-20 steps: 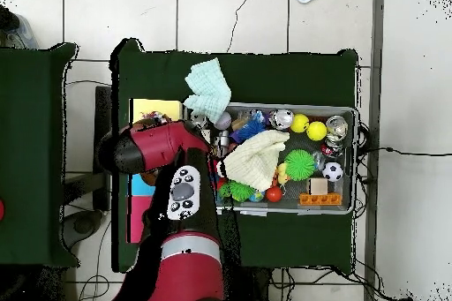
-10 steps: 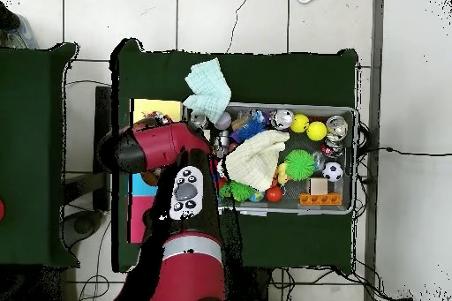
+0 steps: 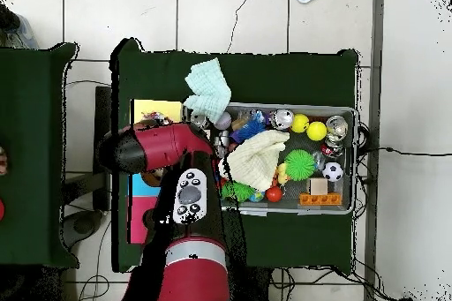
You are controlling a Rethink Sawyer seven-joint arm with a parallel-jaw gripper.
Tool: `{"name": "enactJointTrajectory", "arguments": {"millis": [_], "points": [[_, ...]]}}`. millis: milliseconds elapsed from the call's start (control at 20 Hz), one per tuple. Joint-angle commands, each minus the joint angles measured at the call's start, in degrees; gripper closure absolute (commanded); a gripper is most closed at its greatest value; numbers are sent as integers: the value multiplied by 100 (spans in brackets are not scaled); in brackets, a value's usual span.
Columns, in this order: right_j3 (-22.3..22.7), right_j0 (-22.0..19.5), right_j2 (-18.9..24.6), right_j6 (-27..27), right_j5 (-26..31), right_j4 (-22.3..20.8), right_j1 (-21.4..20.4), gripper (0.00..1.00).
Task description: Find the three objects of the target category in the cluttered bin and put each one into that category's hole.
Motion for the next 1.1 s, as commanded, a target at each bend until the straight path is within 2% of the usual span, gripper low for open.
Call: {"name": "enactJointTrajectory", "arguments": {"millis": [50,900,1100], "points": [[561,-479,-17,529,1433,213,-578,0],[328,-579,177,413,1744,165,-573,0],[402,-594,193,438,1716,154,-618,0]]}}
